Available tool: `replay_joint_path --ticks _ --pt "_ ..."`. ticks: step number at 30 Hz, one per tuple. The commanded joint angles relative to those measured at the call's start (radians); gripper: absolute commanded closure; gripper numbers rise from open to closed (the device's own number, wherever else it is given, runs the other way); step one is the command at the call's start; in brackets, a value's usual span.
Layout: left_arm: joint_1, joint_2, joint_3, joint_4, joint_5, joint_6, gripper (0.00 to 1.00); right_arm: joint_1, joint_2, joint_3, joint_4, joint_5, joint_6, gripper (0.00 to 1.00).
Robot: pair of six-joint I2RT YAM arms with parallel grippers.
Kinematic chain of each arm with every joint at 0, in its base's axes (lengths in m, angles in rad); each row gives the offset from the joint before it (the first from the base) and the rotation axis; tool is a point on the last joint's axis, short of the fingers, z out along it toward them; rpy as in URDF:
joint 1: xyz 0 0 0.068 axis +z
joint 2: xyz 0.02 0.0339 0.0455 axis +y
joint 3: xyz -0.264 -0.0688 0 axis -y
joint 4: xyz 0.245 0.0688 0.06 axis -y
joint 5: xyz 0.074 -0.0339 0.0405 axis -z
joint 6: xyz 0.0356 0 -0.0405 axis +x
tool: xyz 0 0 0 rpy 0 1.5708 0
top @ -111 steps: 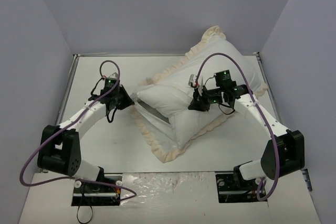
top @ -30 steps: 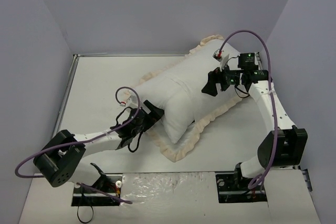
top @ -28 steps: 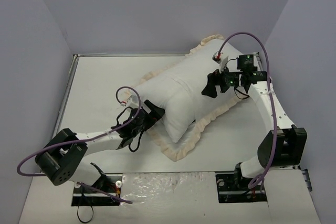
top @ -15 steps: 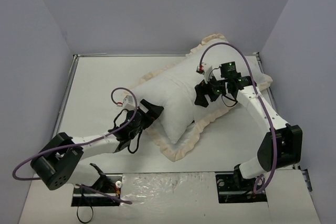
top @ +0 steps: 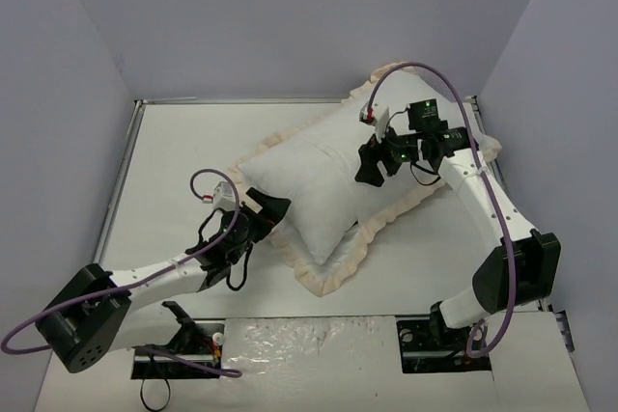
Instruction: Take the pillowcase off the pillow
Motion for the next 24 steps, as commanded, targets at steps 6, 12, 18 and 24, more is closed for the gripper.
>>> replay_joint_path --ticks 6,12,18,24 --pt "0.007 0.088 0.043 0.092 0.005 0.030 0.03 0.071 -0.011 0.118 -0.068 -0.142 -0.137 0.39" --pt "0.021 0.196 0.077 0.204 0.008 0.031 0.03 0.214 0.068 0.112 -0.018 0.072 -0.128 0.59" --pt "0.019 0.318 0.096 0.335 0.017 -0.007 0.04 0.246 0.179 0.096 0.012 0.261 -0.100 0.69" --pt "0.019 0.439 0.138 0.438 0.030 -0.041 0.03 0.278 0.234 0.028 0.035 0.278 -0.080 0.85"
